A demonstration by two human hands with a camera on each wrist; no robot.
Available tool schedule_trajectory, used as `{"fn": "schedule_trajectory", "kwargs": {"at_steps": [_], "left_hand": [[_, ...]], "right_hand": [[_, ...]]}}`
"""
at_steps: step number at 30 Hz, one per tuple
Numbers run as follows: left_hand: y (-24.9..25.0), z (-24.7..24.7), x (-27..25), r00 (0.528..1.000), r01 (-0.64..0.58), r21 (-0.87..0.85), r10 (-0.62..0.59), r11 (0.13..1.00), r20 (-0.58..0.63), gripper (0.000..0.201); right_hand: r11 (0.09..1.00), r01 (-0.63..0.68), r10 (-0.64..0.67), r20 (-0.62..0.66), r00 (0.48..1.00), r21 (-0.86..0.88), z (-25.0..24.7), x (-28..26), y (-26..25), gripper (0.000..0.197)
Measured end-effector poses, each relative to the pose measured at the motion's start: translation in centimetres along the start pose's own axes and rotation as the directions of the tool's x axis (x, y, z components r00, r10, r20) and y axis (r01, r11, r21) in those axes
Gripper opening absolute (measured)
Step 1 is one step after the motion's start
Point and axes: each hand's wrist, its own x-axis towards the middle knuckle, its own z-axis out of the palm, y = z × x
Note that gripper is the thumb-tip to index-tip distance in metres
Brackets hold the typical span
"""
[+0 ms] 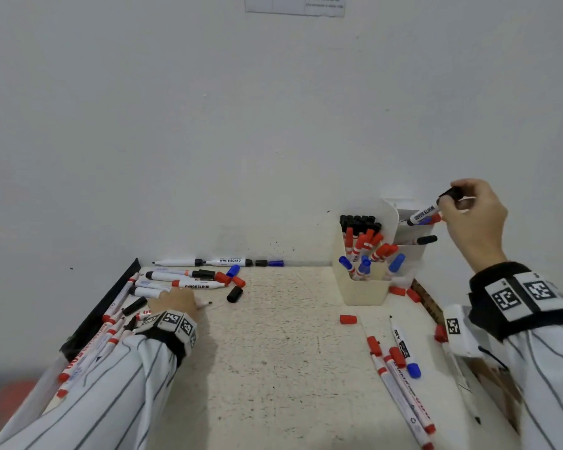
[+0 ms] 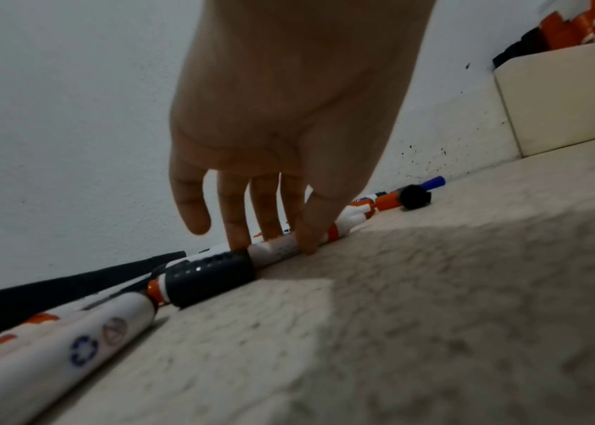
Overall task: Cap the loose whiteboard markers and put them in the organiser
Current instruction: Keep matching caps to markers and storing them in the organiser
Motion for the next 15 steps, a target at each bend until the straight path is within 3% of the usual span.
{"fn": "schedule_trajectory", "kwargs": {"at_steps": [9, 15], "left_hand": [[0.3, 0.0, 1.2, 0.995, 0.026, -0.099, -0.035, 0.995, -0.091, 0.038], [2.0, -1.1, 1.2, 0.947, -0.100, -0.403, -0.037, 0.910, -0.319, 0.023]], "right_hand": [[0.995, -0.057, 0.063, 0.076, 0.995, -0.086, -0.2, -2.0, 5.8, 0.023], [0.991, -0.006, 0.021, 0.113, 0.993, -0.131, 1.4, -2.7, 7.1, 0.022]]}}
